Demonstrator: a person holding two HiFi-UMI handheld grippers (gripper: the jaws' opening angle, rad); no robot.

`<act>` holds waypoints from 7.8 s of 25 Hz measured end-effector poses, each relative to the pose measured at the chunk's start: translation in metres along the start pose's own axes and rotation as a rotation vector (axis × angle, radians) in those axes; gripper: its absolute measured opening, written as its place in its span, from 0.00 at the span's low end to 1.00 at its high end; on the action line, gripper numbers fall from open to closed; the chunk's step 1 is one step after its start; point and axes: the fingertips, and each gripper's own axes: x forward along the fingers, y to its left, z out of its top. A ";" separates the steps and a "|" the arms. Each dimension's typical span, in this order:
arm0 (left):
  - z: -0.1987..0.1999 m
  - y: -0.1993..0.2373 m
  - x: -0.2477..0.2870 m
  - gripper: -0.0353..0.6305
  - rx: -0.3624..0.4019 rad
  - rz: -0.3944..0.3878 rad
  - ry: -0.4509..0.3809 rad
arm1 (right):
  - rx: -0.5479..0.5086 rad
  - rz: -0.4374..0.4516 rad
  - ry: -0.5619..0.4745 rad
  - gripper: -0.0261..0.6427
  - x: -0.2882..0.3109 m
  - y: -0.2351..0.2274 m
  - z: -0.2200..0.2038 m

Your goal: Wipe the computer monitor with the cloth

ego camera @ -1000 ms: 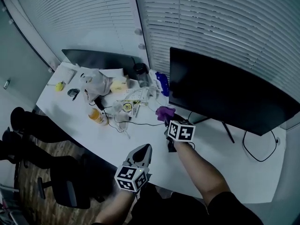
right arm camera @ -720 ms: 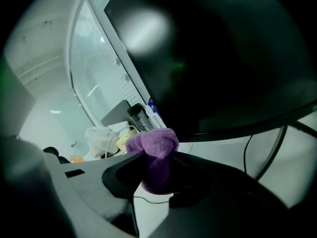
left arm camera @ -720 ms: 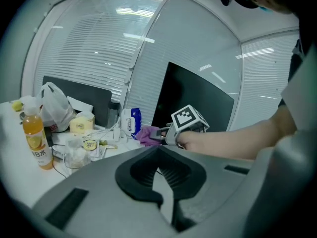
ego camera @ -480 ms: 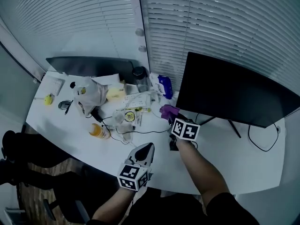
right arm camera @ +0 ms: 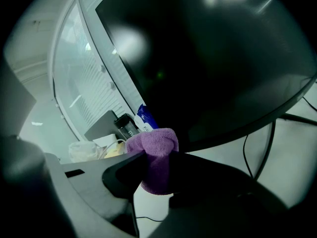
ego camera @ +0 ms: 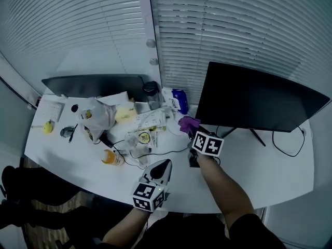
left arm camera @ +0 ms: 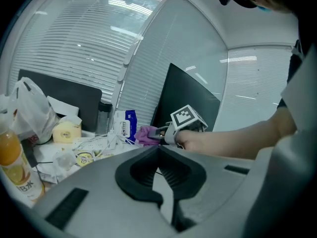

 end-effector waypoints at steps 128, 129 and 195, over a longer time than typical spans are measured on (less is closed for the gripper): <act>0.113 -0.317 0.170 0.06 0.297 -0.363 -0.120 | -0.358 -0.220 -0.593 0.25 -0.378 -0.192 0.372; 0.111 -0.323 0.176 0.06 0.298 -0.364 -0.115 | -0.347 -0.226 -0.598 0.25 -0.383 -0.204 0.374; 0.012 -0.347 0.120 0.06 0.167 -0.034 -0.066 | -0.257 0.131 -0.342 0.25 -0.407 -0.251 0.119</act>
